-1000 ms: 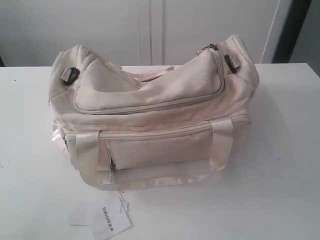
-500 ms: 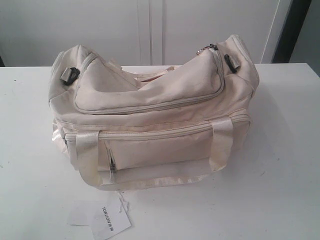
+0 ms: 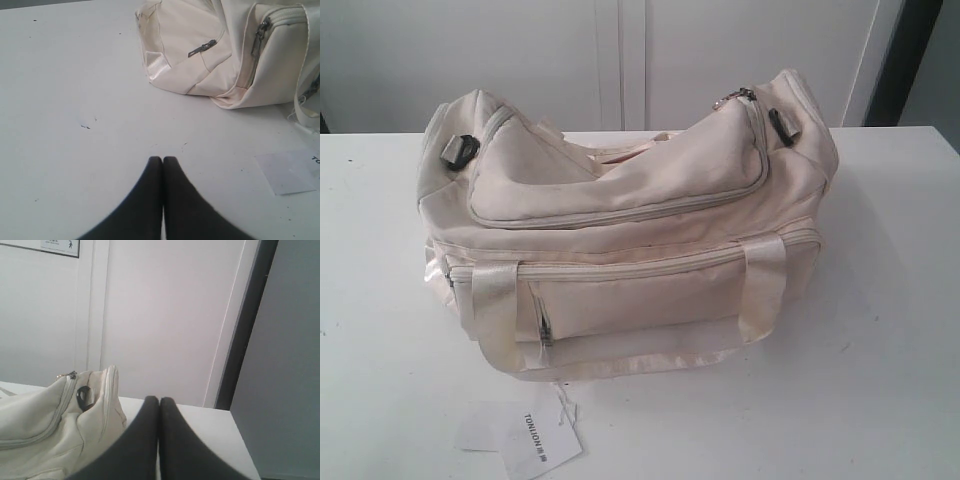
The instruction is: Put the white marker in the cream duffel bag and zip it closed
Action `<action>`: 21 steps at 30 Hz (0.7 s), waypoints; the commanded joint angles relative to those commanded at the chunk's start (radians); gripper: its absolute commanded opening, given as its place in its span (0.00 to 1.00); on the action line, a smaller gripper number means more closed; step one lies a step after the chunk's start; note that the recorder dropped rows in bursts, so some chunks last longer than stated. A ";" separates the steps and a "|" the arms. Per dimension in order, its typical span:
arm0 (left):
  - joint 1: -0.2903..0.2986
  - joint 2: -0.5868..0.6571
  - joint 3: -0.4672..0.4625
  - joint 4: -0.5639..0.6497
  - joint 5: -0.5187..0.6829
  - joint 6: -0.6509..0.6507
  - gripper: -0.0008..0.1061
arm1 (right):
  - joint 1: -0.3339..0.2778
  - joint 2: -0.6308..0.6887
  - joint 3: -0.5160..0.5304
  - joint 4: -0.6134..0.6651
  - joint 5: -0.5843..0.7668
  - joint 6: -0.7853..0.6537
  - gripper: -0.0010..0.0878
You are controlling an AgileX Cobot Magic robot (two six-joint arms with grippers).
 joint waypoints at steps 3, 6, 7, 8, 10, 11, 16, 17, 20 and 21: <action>0.000 0.000 0.000 0.000 0.000 0.000 0.01 | 0.000 -0.027 0.002 0.000 0.040 -0.006 0.01; 0.000 0.000 0.000 0.000 0.002 0.000 0.01 | 0.000 -0.057 0.033 0.000 0.045 -0.006 0.01; 0.000 0.000 0.000 0.000 0.002 0.000 0.01 | 0.000 -0.065 0.047 0.000 0.045 -0.015 0.01; 0.000 0.000 0.000 0.000 0.002 0.000 0.01 | 0.000 -0.072 0.068 0.002 0.045 -0.026 0.01; 0.000 0.000 0.000 0.000 0.002 0.000 0.01 | 0.000 -0.090 0.109 0.002 0.043 -0.031 0.01; 0.000 0.000 0.000 0.000 0.002 0.000 0.01 | 0.000 -0.100 0.124 0.002 0.040 -0.031 0.01; 0.000 0.000 0.000 0.000 0.002 0.000 0.01 | 0.000 -0.154 0.195 0.009 0.042 -0.031 0.01; 0.000 0.000 0.000 0.000 0.002 0.000 0.01 | 0.000 -0.165 0.211 0.015 0.042 -0.031 0.01; 0.000 0.000 0.000 0.000 0.002 0.000 0.01 | 0.000 -0.197 0.260 0.015 0.042 -0.031 0.01; 0.000 0.000 0.000 0.000 0.002 0.000 0.01 | 0.000 -0.209 0.277 0.015 0.042 -0.031 0.01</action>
